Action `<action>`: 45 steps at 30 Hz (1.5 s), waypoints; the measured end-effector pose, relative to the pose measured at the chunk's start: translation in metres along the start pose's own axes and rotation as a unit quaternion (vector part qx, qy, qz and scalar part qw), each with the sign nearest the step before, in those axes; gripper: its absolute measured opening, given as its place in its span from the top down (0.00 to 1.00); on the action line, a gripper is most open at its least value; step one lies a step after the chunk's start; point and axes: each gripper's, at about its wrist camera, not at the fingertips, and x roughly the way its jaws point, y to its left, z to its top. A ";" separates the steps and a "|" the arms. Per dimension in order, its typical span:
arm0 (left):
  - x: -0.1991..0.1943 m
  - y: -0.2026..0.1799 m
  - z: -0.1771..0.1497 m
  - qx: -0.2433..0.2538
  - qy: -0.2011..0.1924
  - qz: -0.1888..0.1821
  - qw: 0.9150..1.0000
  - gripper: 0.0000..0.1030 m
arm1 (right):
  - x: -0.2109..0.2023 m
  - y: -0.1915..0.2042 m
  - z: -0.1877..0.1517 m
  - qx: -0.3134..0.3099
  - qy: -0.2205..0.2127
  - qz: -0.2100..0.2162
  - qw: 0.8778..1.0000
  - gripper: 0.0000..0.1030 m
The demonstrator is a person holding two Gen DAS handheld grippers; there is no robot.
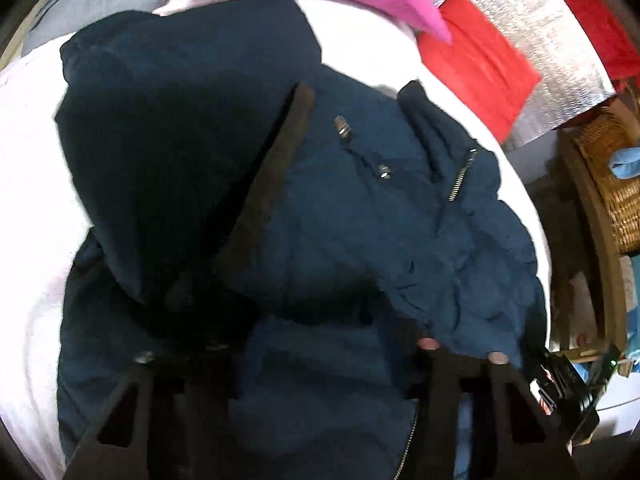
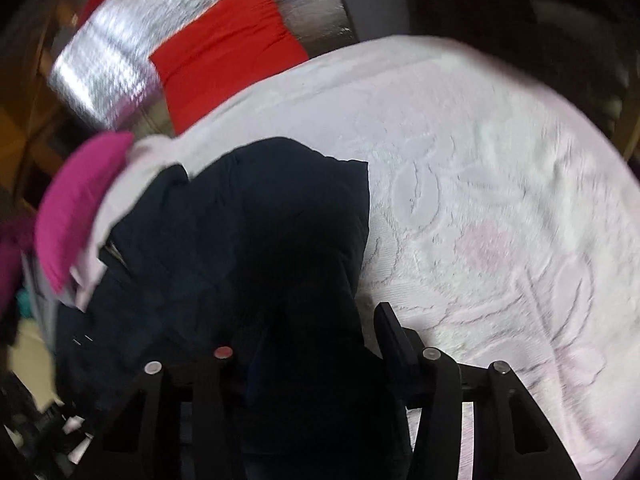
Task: Fold large clothes
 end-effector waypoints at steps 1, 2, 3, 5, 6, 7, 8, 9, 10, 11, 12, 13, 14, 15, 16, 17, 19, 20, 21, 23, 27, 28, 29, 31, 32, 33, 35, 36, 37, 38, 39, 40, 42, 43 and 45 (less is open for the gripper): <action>0.003 0.000 0.001 0.000 0.000 0.002 1.000 0.60 | -0.001 0.001 -0.001 -0.006 -0.002 -0.007 1.000 0.50; 0.005 -0.001 0.000 0.004 -0.004 0.007 1.000 0.62 | -0.001 0.003 -0.001 -0.014 -0.004 -0.015 1.000 0.50; 0.007 -0.003 0.000 0.011 -0.008 0.012 1.000 0.63 | 0.000 0.005 -0.002 -0.021 -0.006 -0.023 1.000 0.50; 0.009 -0.005 -0.002 0.021 -0.015 0.019 0.999 0.65 | 0.000 0.010 -0.001 -0.036 -0.008 -0.039 0.999 0.50; 0.009 -0.005 -0.003 0.025 -0.019 0.019 0.999 0.66 | 0.000 0.013 -0.002 -0.043 -0.011 -0.047 0.998 0.50; 0.010 -0.005 -0.004 0.029 -0.023 0.019 0.999 0.66 | 0.000 0.015 -0.002 -0.052 -0.013 -0.056 0.997 0.50; 0.010 -0.006 -0.005 0.031 -0.025 0.018 0.999 0.67 | -0.001 0.018 -0.005 -0.058 -0.015 -0.062 0.996 0.50; 0.011 -0.005 -0.005 0.033 -0.027 0.017 0.999 0.67 | -0.001 0.021 -0.006 -0.065 -0.018 -0.069 0.995 0.50; 0.011 -0.003 -0.005 0.035 -0.030 0.015 0.999 0.68 | -0.001 0.023 -0.006 -0.072 -0.019 -0.075 0.994 0.50; 0.011 -0.003 -0.006 0.037 -0.032 0.013 0.999 0.69 | -0.002 0.025 -0.008 -0.076 -0.021 -0.079 0.994 0.49; 0.010 -0.001 -0.005 0.038 -0.033 0.011 0.999 0.70 | -0.002 0.026 -0.008 -0.080 -0.023 -0.083 0.993 0.49; 0.010 -0.001 -0.005 0.039 -0.034 0.010 0.999 0.70 | -0.002 0.027 -0.009 -0.082 -0.024 -0.086 0.993 0.49; 0.010 -0.001 -0.004 0.039 -0.035 0.009 0.999 0.71 | -0.002 0.026 -0.012 -0.085 -0.026 -0.090 0.992 0.49; 0.011 -0.001 -0.004 0.040 -0.035 0.009 0.999 0.72 | -0.001 0.027 -0.012 -0.088 -0.028 -0.094 0.991 0.49; 0.011 -0.001 -0.003 0.041 -0.035 0.009 0.998 0.72 | 0.002 0.031 -0.010 -0.091 -0.029 -0.097 0.991 0.49; 0.011 -0.001 -0.004 0.043 -0.036 0.010 0.998 0.73 | 0.002 0.033 -0.011 -0.095 -0.031 -0.102 0.990 0.49; 0.007 -0.001 -0.006 0.046 -0.036 0.013 0.998 0.74 | 0.002 0.036 -0.012 -0.102 -0.034 -0.108 0.988 0.49; 0.006 -0.002 -0.007 0.048 -0.035 0.015 0.998 0.76 | 0.002 0.036 -0.012 -0.103 -0.035 -0.110 0.988 0.49; 0.005 -0.003 -0.007 0.050 -0.034 0.017 0.998 0.77 | 0.002 0.037 -0.012 -0.105 -0.035 -0.112 0.988 0.49; 0.003 -0.003 -0.009 0.053 -0.031 0.019 0.998 0.78 | 0.001 0.038 -0.013 -0.107 -0.037 -0.115 0.987 0.49; 0.001 -0.002 -0.012 0.054 -0.027 0.018 0.998 0.79 | 0.001 0.039 -0.014 -0.111 -0.038 -0.120 0.986 0.49; 0.000 -0.003 -0.012 0.054 -0.026 0.018 0.998 0.79 | 0.001 0.039 -0.014 -0.113 -0.039 -0.122 0.985 0.48; -0.001 -0.003 -0.013 0.056 -0.027 0.018 0.998 0.79 | 0.001 0.040 -0.015 -0.114 -0.040 -0.123 0.985 0.48; 0.000 -0.003 -0.013 0.058 -0.027 0.019 0.998 0.79 | 0.001 0.041 -0.016 -0.117 -0.041 -0.127 0.984 0.48; 0.002 -0.002 -0.011 0.058 -0.026 0.019 0.998 0.79 | 0.002 0.041 -0.017 -0.118 -0.041 -0.127 0.984 0.48; 0.004 -0.002 -0.011 0.056 -0.026 0.018 0.998 0.78 | 0.002 0.041 -0.017 -0.119 -0.041 -0.127 0.984 0.47; 0.007 -0.002 -0.009 0.055 -0.028 0.016 0.998 0.77 | 0.003 0.041 -0.017 -0.120 -0.041 -0.128 0.984 0.47; 0.008 -0.002 -0.009 0.057 -0.028 0.016 0.998 0.77 | 0.003 0.041 -0.017 -0.120 -0.041 -0.128 0.984 0.47; 0.009 -0.003 -0.009 0.059 -0.028 0.016 0.998 0.76 | 0.003 0.041 -0.017 -0.121 -0.041 -0.129 0.983 0.45; 0.010 -0.004 -0.008 0.060 -0.027 0.014 0.998 0.71 | 0.003 0.041 -0.017 -0.121 -0.042 -0.131 0.983 0.44; 0.009 -0.006 -0.008 0.061 -0.027 0.009 0.998 0.65 | 0.003 0.042 -0.017 -0.122 -0.041 -0.133 0.983 0.44; 0.009 -0.008 -0.009 0.065 -0.028 0.006 0.997 0.62 | 0.002 0.042 -0.016 -0.122 -0.041 -0.134 0.983 0.44; 0.005 -0.015 -0.011 0.084 -0.034 0.020 0.996 0.61 | -0.004 0.042 -0.014 -0.118 -0.047 -0.138 0.982 0.44; 0.001 -0.020 -0.013 0.098 -0.038 0.030 0.994 0.61 | -0.013 0.042 -0.012 -0.114 -0.066 -0.149 0.980 0.44; -0.009 -0.026 -0.015 0.111 -0.052 0.041 0.992 0.61 | -0.030 0.042 -0.011 -0.112 -0.112 -0.179 0.971 0.44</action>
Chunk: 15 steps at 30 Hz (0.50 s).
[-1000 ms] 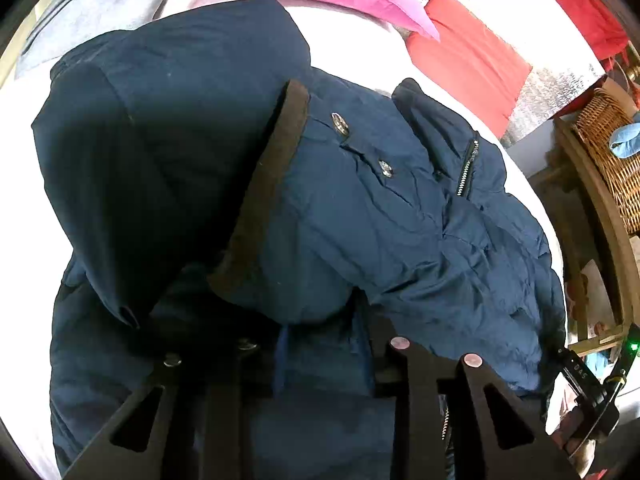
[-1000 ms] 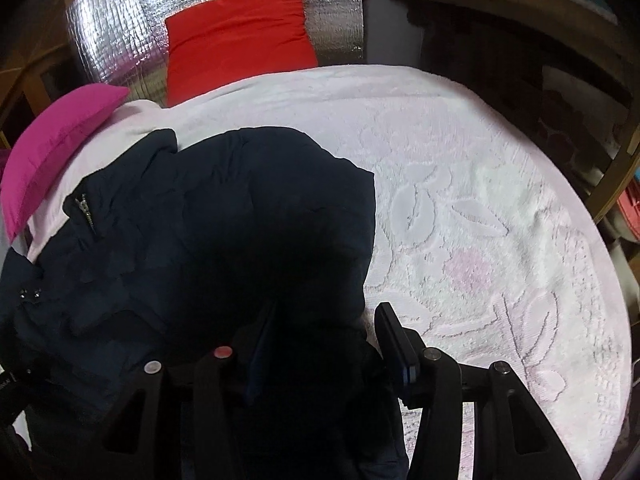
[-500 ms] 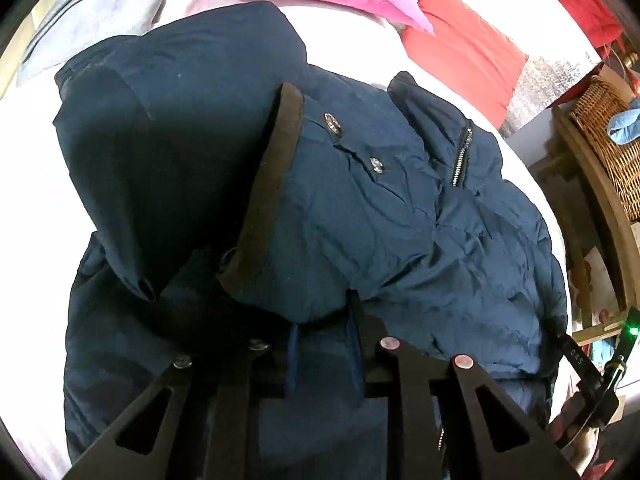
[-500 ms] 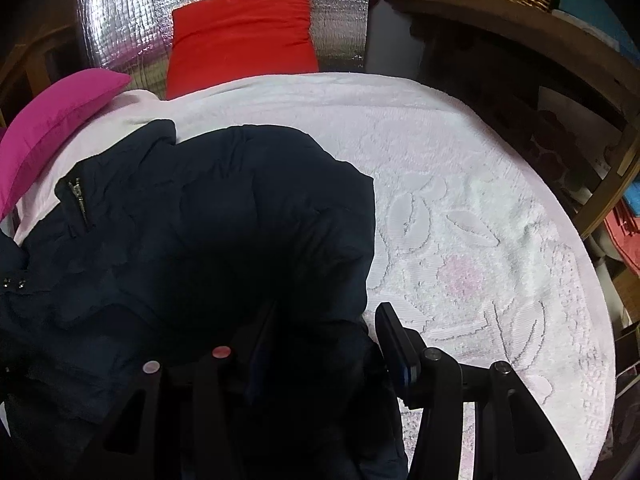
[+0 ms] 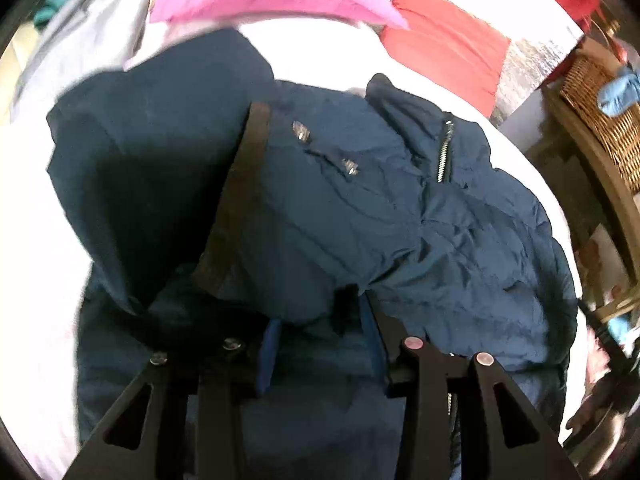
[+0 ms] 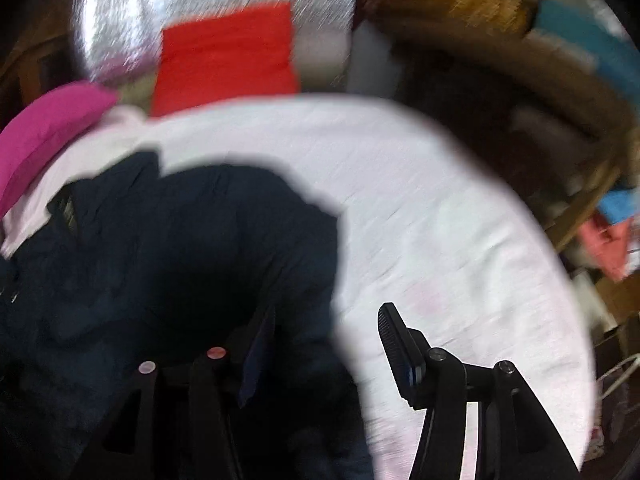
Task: Fold large clothes
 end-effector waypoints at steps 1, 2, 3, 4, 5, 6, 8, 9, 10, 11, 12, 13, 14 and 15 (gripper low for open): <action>-0.009 -0.002 0.001 0.007 -0.016 0.004 1.000 0.61 | -0.010 -0.004 0.002 0.005 -0.026 -0.017 0.999 0.44; -0.020 -0.005 0.002 0.017 -0.039 0.011 0.999 0.61 | -0.021 -0.009 0.004 0.014 -0.054 -0.025 0.998 0.41; -0.029 -0.007 0.004 0.026 -0.059 0.021 0.998 0.59 | -0.031 -0.014 0.005 0.027 -0.080 -0.021 0.996 0.39; -0.038 -0.010 0.004 0.035 -0.084 0.037 0.995 0.55 | -0.037 -0.016 0.005 0.036 -0.095 -0.015 0.995 0.37; -0.047 -0.012 0.004 0.045 -0.111 0.055 0.991 0.45 | -0.042 -0.015 0.004 0.040 -0.106 -0.007 0.994 0.37; -0.054 -0.014 0.003 0.053 -0.136 0.070 0.987 0.38 | -0.044 -0.012 0.004 0.034 -0.110 0.003 0.993 0.37; -0.059 -0.021 0.000 0.072 -0.163 0.082 0.981 0.36 | -0.046 0.003 0.001 0.011 -0.113 0.029 0.993 0.37; -0.057 -0.024 -0.001 0.086 -0.161 0.080 0.980 0.36 | -0.046 0.012 -0.001 -0.005 -0.112 0.036 0.993 0.38; -0.050 -0.030 -0.003 0.103 -0.152 0.077 0.980 0.36 | -0.045 0.020 -0.003 -0.020 -0.110 0.041 0.993 0.40; -0.043 -0.033 -0.005 0.113 -0.142 0.075 0.980 0.36 | -0.043 0.029 -0.008 -0.040 -0.107 0.051 0.992 0.48; -0.034 -0.036 -0.006 0.122 -0.129 0.074 0.981 0.36 | -0.040 0.039 -0.012 -0.058 -0.099 0.061 0.991 0.51; -0.023 -0.038 -0.006 0.128 -0.110 0.070 0.983 0.36 | -0.037 0.047 -0.015 -0.071 -0.086 0.069 0.991 0.51; -0.011 -0.039 -0.006 0.130 -0.083 0.063 0.986 0.36 | -0.032 0.054 -0.017 -0.077 -0.073 0.079 0.991 0.51; -0.001 -0.039 -0.005 0.126 -0.060 0.056 0.989 0.36 | -0.027 0.058 -0.019 -0.080 -0.058 0.088 0.991 0.52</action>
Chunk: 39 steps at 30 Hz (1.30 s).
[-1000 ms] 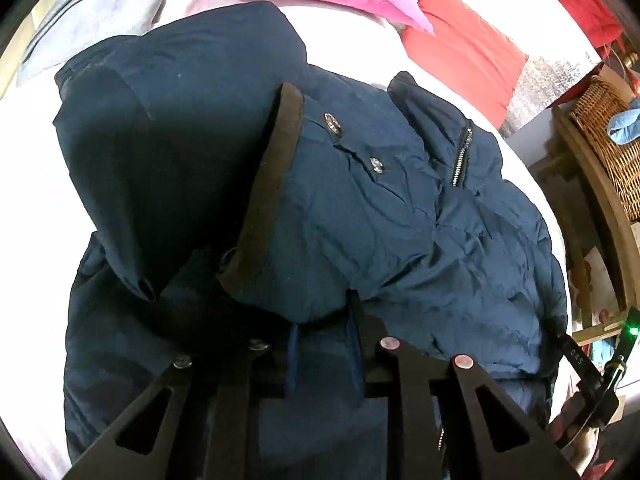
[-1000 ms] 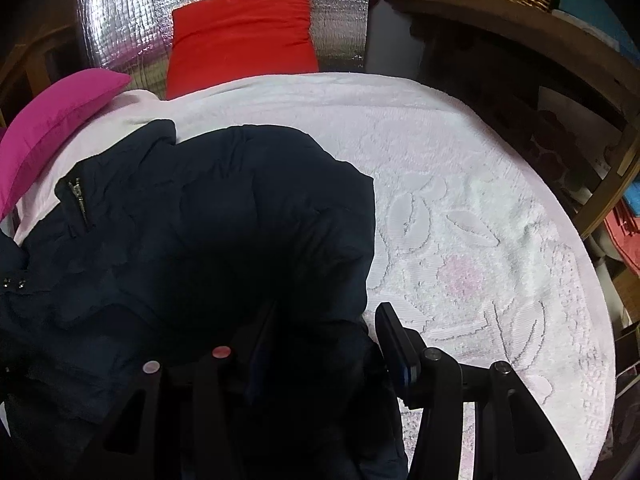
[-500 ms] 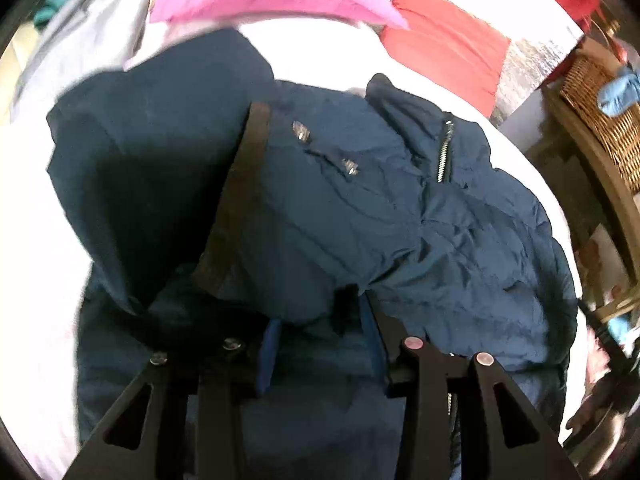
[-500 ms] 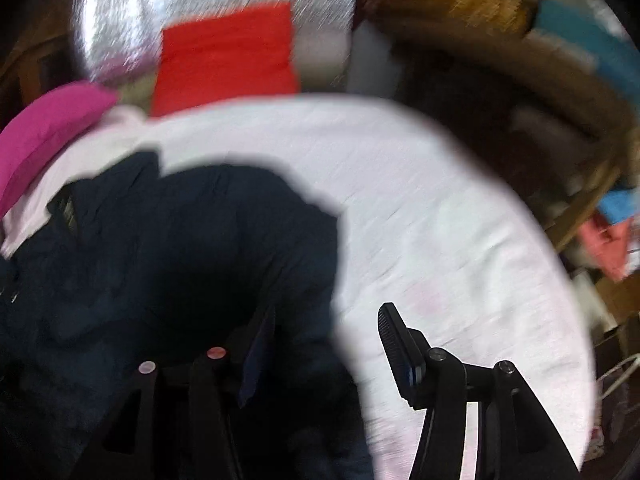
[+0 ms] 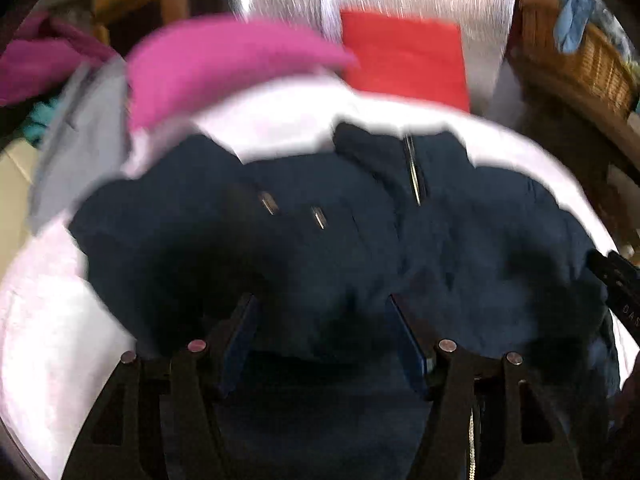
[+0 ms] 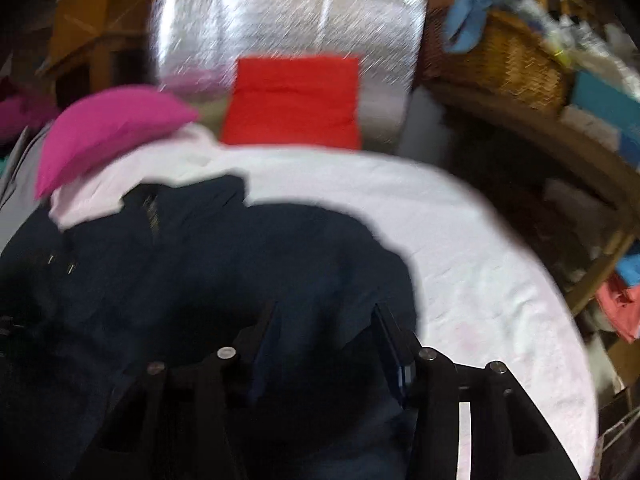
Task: Fold large clothes
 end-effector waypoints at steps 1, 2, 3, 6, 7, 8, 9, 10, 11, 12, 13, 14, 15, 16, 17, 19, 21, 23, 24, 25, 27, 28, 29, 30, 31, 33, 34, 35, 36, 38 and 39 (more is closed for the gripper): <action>0.008 0.001 -0.001 -0.009 0.018 -0.009 1.000 0.36 | 0.007 0.004 -0.003 0.000 0.018 0.008 1.000 0.52; 0.014 0.004 -0.003 -0.020 0.030 -0.015 0.999 0.36 | 0.012 0.007 -0.006 -0.003 0.027 0.005 1.000 0.52; 0.016 0.006 -0.004 -0.026 0.035 -0.015 0.999 0.36 | 0.018 0.011 -0.009 -0.012 0.035 -0.002 0.999 0.52; 0.015 0.005 -0.008 -0.028 0.035 -0.013 0.999 0.36 | 0.025 0.022 -0.017 -0.038 0.044 -0.011 0.998 0.52; 0.014 0.004 -0.009 -0.026 0.033 -0.012 0.999 0.36 | 0.025 0.024 -0.017 -0.042 0.043 -0.011 0.998 0.52; 0.012 0.004 -0.009 -0.024 0.031 -0.010 0.999 0.36 | 0.025 0.025 -0.017 -0.043 0.042 -0.011 0.998 0.52; 0.010 0.004 -0.010 -0.023 0.029 -0.008 0.999 0.36 | 0.024 0.026 -0.018 -0.045 0.038 -0.012 0.998 0.52; 0.008 0.003 -0.010 -0.022 0.025 -0.003 0.999 0.36 | 0.023 0.028 -0.018 -0.049 0.034 -0.016 0.998 0.52; 0.005 0.003 -0.009 -0.021 0.017 0.001 1.000 0.36 | 0.023 0.028 -0.017 -0.051 0.031 -0.019 0.998 0.52; 0.002 0.003 -0.010 -0.019 0.009 0.004 1.000 0.36 | 0.021 0.029 -0.018 -0.052 0.028 -0.020 0.998 0.52; -0.004 0.003 -0.009 -0.017 -0.004 0.009 1.000 0.36 | 0.020 0.030 -0.018 -0.053 0.022 -0.021 0.998 0.52; -0.007 0.003 -0.008 -0.016 -0.015 0.013 1.000 0.36 | 0.017 0.030 -0.017 -0.053 0.018 -0.023 0.998 0.52; -0.008 0.001 -0.006 -0.017 -0.027 0.019 0.999 0.36 | 0.016 0.031 -0.017 -0.054 0.015 -0.025 0.998 0.52; -0.011 0.001 -0.005 -0.018 -0.039 0.024 0.999 0.36 | 0.015 0.031 -0.017 -0.055 0.012 -0.027 0.998 0.52; -0.015 0.002 -0.004 -0.020 -0.049 0.028 0.998 0.36 | 0.015 0.031 -0.015 -0.057 0.010 -0.029 0.998 0.52; -0.010 0.005 0.000 -0.021 -0.051 0.035 0.998 0.33 | 0.014 0.031 -0.014 -0.058 0.006 -0.030 0.998 0.52; 0.005 0.007 0.001 -0.015 -0.020 0.045 0.999 0.30 | 0.014 0.032 -0.013 -0.057 0.004 -0.031 0.998 0.52; 0.029 0.005 -0.003 -0.004 0.034 0.054 0.998 0.30 | 0.014 0.032 -0.013 -0.057 0.002 -0.032 0.998 0.52; 0.033 0.003 -0.005 0.002 0.035 0.060 0.998 0.30 | 0.014 0.032 -0.013 -0.058 0.002 -0.033 0.998 0.52; 0.032 0.001 -0.005 0.006 0.030 0.065 0.997 0.30 | 0.013 0.031 -0.014 -0.058 0.001 -0.034 0.998 0.52; 0.028 -0.001 -0.003 0.008 0.029 0.056 0.998 0.30 | 0.011 0.031 -0.013 -0.059 0.000 -0.034 0.998 0.52; 0.026 -0.001 -0.003 0.001 0.027 0.045 0.999 0.30 | 0.010 0.030 -0.014 -0.058 -0.001 -0.034 0.998 0.52; 0.024 0.000 -0.002 -0.008 0.026 0.040 0.999 0.30 | 0.009 0.030 -0.014 -0.057 -0.002 -0.034 0.998 0.52; 0.022 0.002 -0.001 -0.013 0.023 0.036 0.999 0.30 | 0.009 0.030 -0.014 -0.058 -0.002 -0.034 0.998 0.52; 0.018 0.004 0.001 -0.016 0.018 0.033 0.999 0.30 | 0.010 0.030 -0.014 -0.059 -0.001 -0.035 0.998 0.52; 0.009 0.010 0.008 -0.023 -0.002 0.032 0.999 0.30 | 0.012 0.029 -0.013 -0.057 0.003 -0.032 0.998 0.52; 0.003 0.015 0.011 -0.030 -0.015 0.029 0.999 0.30 | 0.013 0.027 -0.013 -0.051 0.008 -0.026 0.998 0.52; -0.006 0.024 0.016 -0.043 -0.031 0.022 0.998 0.30 | 0.017 0.023 -0.012 -0.037 0.020 -0.011 0.999 0.52; -0.012 0.033 0.020 -0.053 -0.041 0.018 0.998 0.30 | 0.020 0.019 -0.011 -0.021 0.030 0.004 0.999 0.52; -0.026 0.059 0.028 -0.084 -0.066 0.017 0.994 0.30 | 0.029 0.009 -0.011 0.016 0.056 0.039 0.998 0.51; -0.029 0.075 0.031 -0.104 -0.076 0.020 0.991 0.27 | 0.034 0.005 -0.012 0.032 0.070 0.055 0.996 0.51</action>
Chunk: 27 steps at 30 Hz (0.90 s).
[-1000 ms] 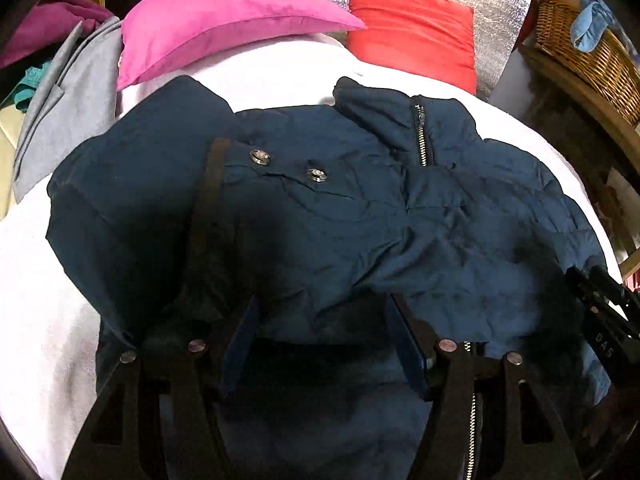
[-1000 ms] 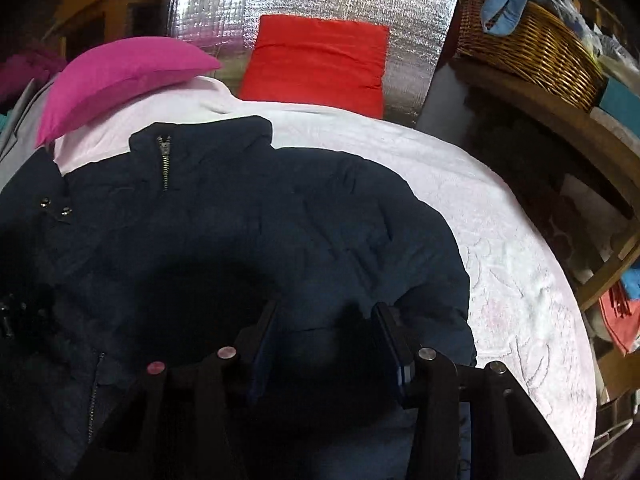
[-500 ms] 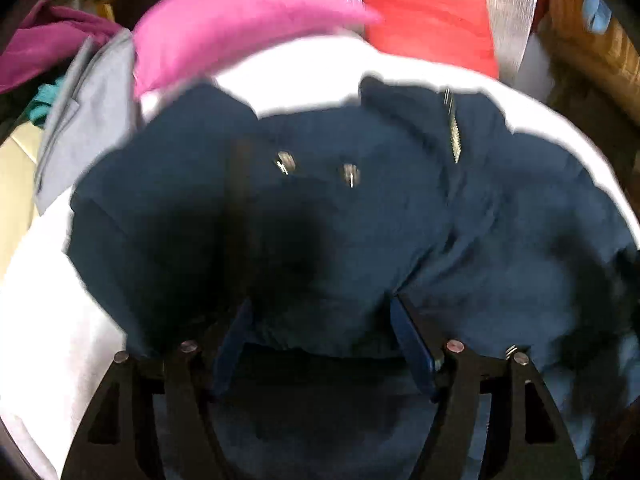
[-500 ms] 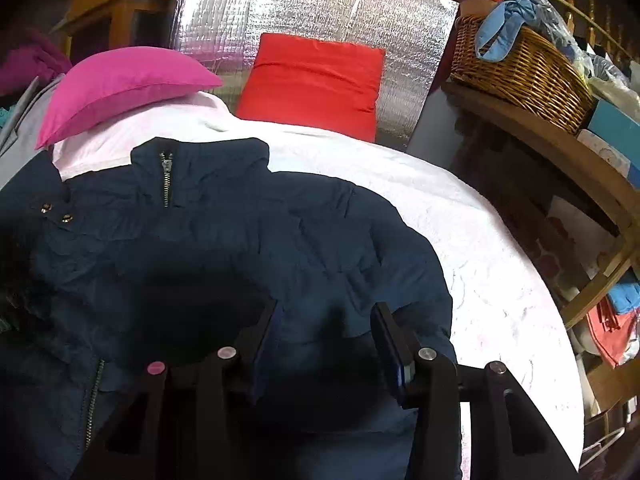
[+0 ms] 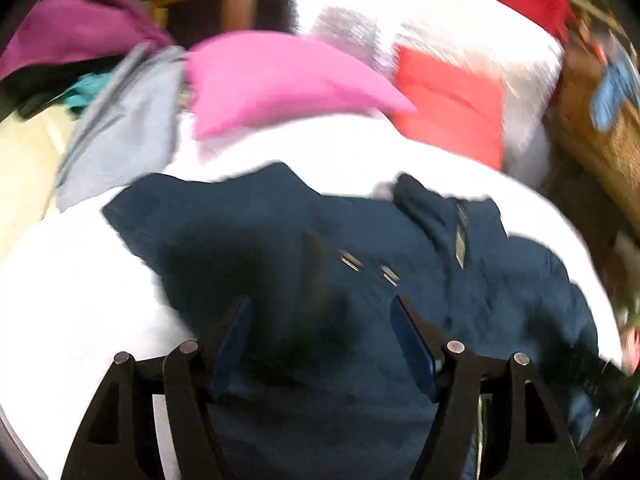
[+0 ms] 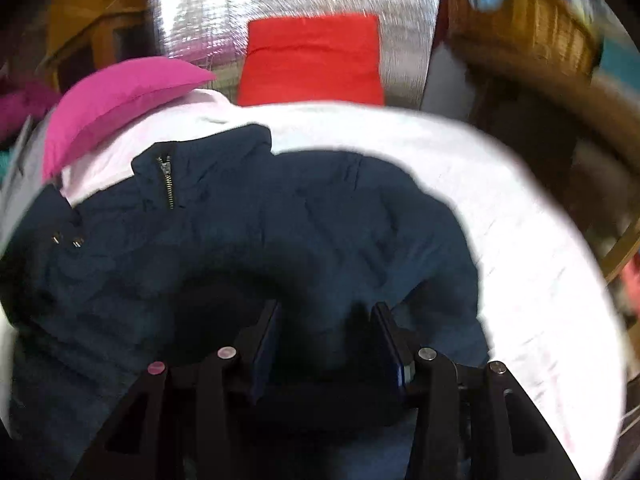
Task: Fold large clothes
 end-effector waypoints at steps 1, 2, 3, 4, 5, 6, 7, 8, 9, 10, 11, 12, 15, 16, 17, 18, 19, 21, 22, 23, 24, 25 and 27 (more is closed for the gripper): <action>-0.002 0.020 0.006 -0.029 -0.007 0.005 1.000 0.25 | 0.006 -0.003 -0.001 0.010 0.018 0.015 1.000 0.50; 0.000 0.036 0.010 -0.053 -0.007 0.007 0.999 0.24 | 0.013 -0.004 -0.002 0.012 0.034 0.020 0.999 0.50; 0.000 0.054 0.011 -0.080 -0.004 0.008 0.997 0.24 | 0.015 -0.004 -0.003 0.010 0.038 0.019 0.999 0.50; 0.004 0.072 0.012 -0.111 0.001 0.006 0.994 0.24 | 0.015 -0.002 -0.003 0.008 0.037 0.017 0.999 0.50; 0.007 0.090 0.011 -0.143 0.009 0.000 0.990 0.24 | 0.014 -0.001 -0.003 0.006 0.037 0.015 0.999 0.50; 0.012 0.104 0.011 -0.167 0.017 -0.005 0.986 0.24 | 0.012 -0.001 -0.003 0.008 0.034 0.016 0.999 0.50; 0.018 0.116 0.010 -0.187 0.027 -0.010 0.982 0.24 | 0.008 -0.003 -0.002 0.017 0.027 0.023 0.999 0.50; 0.027 0.126 0.010 -0.203 0.040 -0.023 0.978 0.24 | 0.003 -0.006 -0.001 0.033 0.017 0.041 0.998 0.50; 0.034 0.131 0.009 -0.214 0.048 -0.035 0.975 0.24 | -0.002 -0.009 0.000 0.048 0.007 0.063 0.997 0.50; 0.040 0.137 0.007 -0.231 0.053 -0.051 0.970 0.24 | -0.006 -0.011 0.002 0.056 -0.001 0.076 0.996 0.50; 0.047 0.144 0.007 -0.254 0.054 -0.071 0.963 0.24 | -0.009 -0.010 0.004 0.059 -0.009 0.078 0.995 0.50; 0.052 0.147 0.007 -0.266 0.055 -0.082 0.959 0.24 | -0.012 -0.010 0.004 0.059 -0.016 0.076 0.995 0.50; 0.073 0.148 0.015 -0.287 0.066 -0.123 0.948 0.24 | -0.015 -0.006 0.002 0.055 -0.025 0.075 0.995 0.50; 0.082 0.150 0.017 -0.298 0.072 -0.137 0.942 0.24 | -0.015 -0.005 0.001 0.054 -0.024 0.073 0.996 0.50; 0.080 0.153 0.015 -0.307 0.074 -0.142 0.938 0.24 | -0.014 -0.005 0.000 0.053 -0.022 0.073 0.996 0.50; 0.084 0.154 0.015 -0.316 0.073 -0.148 0.934 0.24 | -0.013 -0.004 0.000 0.052 -0.020 0.072 0.996 0.50; 0.086 0.158 0.015 -0.325 0.070 -0.153 0.931 0.24 | -0.012 -0.004 -0.001 0.052 -0.019 0.072 0.996 0.50; 0.091 0.165 0.021 -0.338 0.059 -0.156 0.926 0.25 | -0.009 -0.005 -0.003 0.052 -0.015 0.070 0.996 0.50; 0.093 0.168 0.022 -0.343 0.052 -0.156 0.925 0.26 | -0.007 -0.005 -0.003 0.053 -0.012 0.070 0.996 0.50; 0.095 0.170 0.024 -0.346 0.046 -0.155 0.924 0.33 | -0.006 -0.006 -0.003 0.054 -0.009 0.071 0.996 0.50; 0.097 0.172 0.026 -0.347 0.046 -0.153 0.924 0.47 | -0.005 -0.006 -0.004 0.055 -0.006 0.071 0.996 0.50; 0.101 0.173 0.028 -0.348 0.046 -0.151 0.924 0.53 | -0.004 -0.006 -0.004 0.055 -0.005 0.071 0.996 0.50; 0.105 0.174 0.031 -0.346 0.043 -0.142 0.927 0.72 | -0.005 -0.008 -0.005 0.058 -0.003 0.070 0.996 0.50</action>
